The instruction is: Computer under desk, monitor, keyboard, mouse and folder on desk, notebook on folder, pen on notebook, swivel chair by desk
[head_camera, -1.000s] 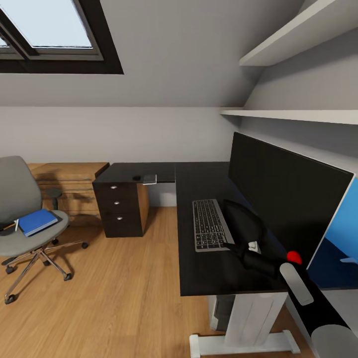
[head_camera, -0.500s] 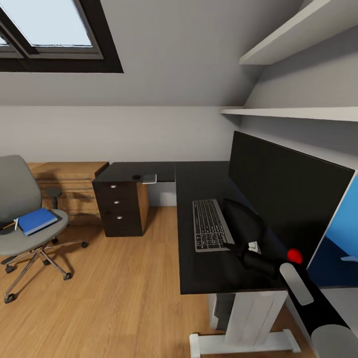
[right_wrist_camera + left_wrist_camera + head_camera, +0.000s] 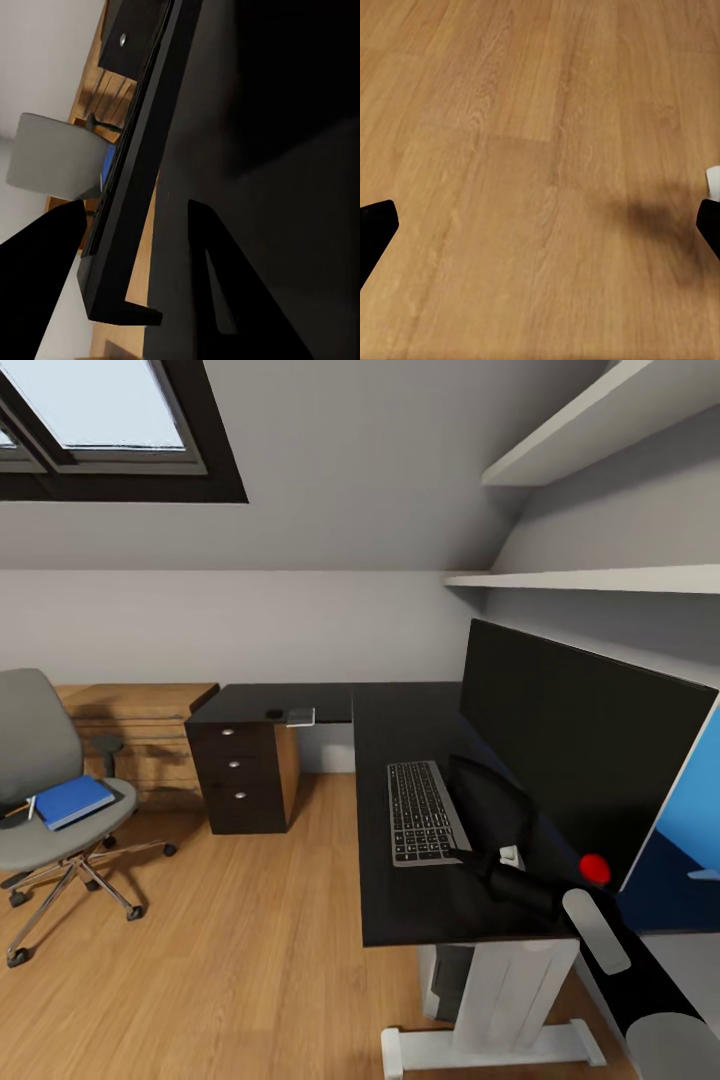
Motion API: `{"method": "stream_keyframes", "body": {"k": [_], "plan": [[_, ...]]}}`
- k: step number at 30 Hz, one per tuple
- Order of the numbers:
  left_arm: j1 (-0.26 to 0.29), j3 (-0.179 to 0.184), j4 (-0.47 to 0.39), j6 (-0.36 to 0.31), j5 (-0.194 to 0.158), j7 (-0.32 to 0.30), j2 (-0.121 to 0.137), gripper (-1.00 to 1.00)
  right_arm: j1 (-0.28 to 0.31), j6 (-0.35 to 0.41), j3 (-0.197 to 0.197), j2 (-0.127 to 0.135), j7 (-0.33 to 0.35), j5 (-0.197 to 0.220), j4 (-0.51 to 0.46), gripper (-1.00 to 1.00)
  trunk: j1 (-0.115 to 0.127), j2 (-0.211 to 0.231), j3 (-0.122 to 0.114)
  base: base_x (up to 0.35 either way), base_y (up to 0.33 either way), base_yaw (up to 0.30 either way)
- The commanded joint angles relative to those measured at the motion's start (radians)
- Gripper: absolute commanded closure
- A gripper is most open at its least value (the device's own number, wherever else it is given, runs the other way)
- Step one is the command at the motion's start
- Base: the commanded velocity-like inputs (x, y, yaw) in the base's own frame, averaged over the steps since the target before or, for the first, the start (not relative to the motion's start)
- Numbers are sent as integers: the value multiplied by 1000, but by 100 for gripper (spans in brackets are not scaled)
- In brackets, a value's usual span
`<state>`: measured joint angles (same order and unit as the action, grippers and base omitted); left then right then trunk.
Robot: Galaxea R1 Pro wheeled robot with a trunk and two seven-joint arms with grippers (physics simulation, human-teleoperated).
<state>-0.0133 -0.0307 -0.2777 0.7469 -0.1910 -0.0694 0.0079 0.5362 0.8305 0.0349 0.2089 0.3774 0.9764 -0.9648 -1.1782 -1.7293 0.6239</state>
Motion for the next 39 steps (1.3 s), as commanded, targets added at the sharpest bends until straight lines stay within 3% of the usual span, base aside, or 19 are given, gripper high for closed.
{"method": "stream_keyframes", "body": {"k": [1,39], "plan": [[0,-3,-2,0,-5,-7,0,-100,1,6,2,0,5,-1,0,100,-4,-8,4,0,0,0],[0,-5,-2,0,-7,-9,3,-100,1,7,3,1,6,0,0,100,-8,-15,7,12,0,0]]}}
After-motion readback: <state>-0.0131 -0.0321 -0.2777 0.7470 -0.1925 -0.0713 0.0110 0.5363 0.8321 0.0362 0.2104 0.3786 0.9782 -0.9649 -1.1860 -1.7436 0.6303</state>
